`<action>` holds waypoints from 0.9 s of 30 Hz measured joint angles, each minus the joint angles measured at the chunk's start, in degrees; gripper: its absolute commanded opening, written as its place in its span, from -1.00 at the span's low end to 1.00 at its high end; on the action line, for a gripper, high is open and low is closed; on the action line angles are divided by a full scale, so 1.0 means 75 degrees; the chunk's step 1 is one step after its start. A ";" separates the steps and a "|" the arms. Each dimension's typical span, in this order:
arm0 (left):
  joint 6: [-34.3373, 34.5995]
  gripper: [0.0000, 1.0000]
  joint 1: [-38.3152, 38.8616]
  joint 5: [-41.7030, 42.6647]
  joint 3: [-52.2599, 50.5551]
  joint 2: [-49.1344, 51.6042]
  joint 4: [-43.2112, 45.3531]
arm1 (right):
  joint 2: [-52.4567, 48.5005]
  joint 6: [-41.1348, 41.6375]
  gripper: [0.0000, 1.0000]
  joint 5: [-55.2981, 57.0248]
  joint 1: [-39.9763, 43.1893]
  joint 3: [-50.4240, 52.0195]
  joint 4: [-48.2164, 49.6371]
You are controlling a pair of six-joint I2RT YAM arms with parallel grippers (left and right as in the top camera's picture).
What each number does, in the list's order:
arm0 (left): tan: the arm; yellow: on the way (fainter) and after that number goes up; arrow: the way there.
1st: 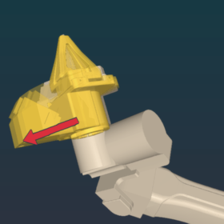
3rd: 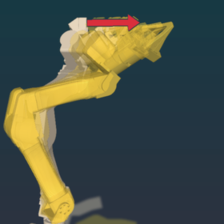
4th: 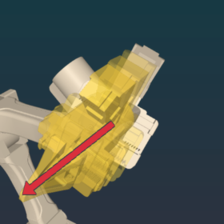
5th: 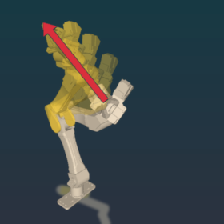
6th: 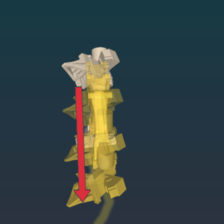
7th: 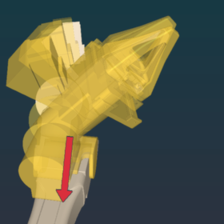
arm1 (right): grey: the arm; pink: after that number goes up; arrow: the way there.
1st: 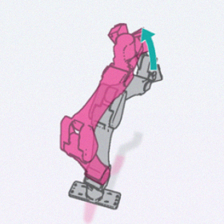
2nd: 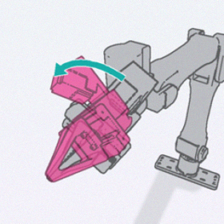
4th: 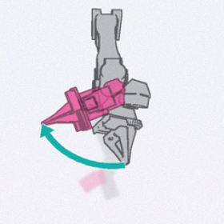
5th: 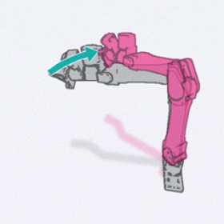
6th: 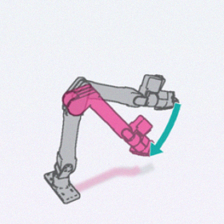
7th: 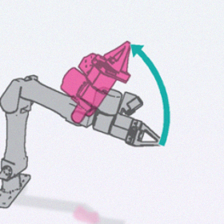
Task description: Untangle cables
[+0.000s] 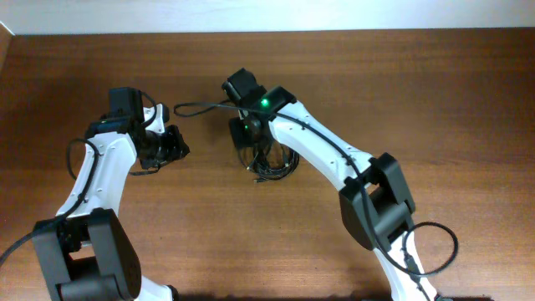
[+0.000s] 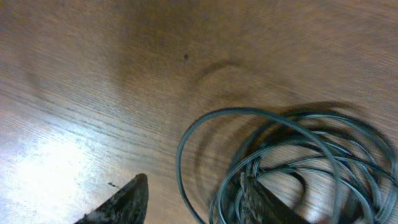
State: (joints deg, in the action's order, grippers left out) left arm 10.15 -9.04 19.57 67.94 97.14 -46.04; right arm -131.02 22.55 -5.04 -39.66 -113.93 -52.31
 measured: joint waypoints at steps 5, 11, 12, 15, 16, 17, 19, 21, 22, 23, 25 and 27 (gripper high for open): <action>0.0000 -0.45 0.0000 0.0000 0.0000 0.0000 -0.0003 | -0.0289 0.0044 -0.17 -0.0219 0.0117 0.0009 -0.1157; 0.0000 -0.45 0.0000 0.0000 0.0000 0.0000 -0.0003 | -0.0291 0.0431 -0.17 -0.0233 0.0326 0.0052 -0.0970; 0.0000 -0.45 0.0000 0.0000 0.0000 0.0000 0.0000 | -0.0291 0.0574 -0.16 -0.0233 0.0326 0.0082 -0.0813; 0.0000 -0.45 0.0000 0.0000 0.0000 0.0000 -0.0003 | -0.0376 0.0959 -0.17 -0.0233 0.0326 0.0093 -0.0717; 0.0000 -0.46 0.0000 0.0000 0.0000 0.0000 0.0000 | -0.0420 0.0994 -0.17 -0.0236 0.0326 0.0096 -0.0670; 0.0000 -0.45 0.0000 0.0000 0.0000 0.0000 0.0000 | -0.0472 0.1026 -0.17 -0.0239 0.0326 0.0119 -0.0554; 0.0000 -0.45 0.0000 0.0000 0.0000 0.0000 -0.0003 | -0.0545 0.1058 -0.17 -0.0242 0.0326 0.0131 -0.0501; 0.0000 -0.45 0.0000 0.0000 0.0000 0.0000 -0.0003 | -0.0562 0.1087 -0.17 -0.0242 0.0326 0.0166 -0.0577; 0.0000 -0.45 0.0000 0.0000 0.0000 0.0000 -0.0003 | -0.0562 0.1131 -0.40 -0.0251 0.0326 0.0239 -0.0504; 0.0000 -0.45 0.0000 0.0000 0.0000 0.0000 -0.0003 | -0.0580 0.1160 -0.65 -0.0262 0.0326 0.0399 -0.0361; 0.0000 -0.45 0.0000 0.0000 0.0000 0.0000 0.0000 | -0.0627 0.1230 -0.92 -0.0338 0.0326 0.0475 -0.0323; 0.0000 -0.45 0.0000 0.0000 0.0000 0.0000 0.0000 | -0.0627 0.1271 -0.92 -0.0644 0.0358 0.0460 -0.0440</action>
State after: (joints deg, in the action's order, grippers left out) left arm 10.15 -9.04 19.57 67.94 97.14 -46.04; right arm -135.72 32.08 -9.87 -36.97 -110.48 -55.61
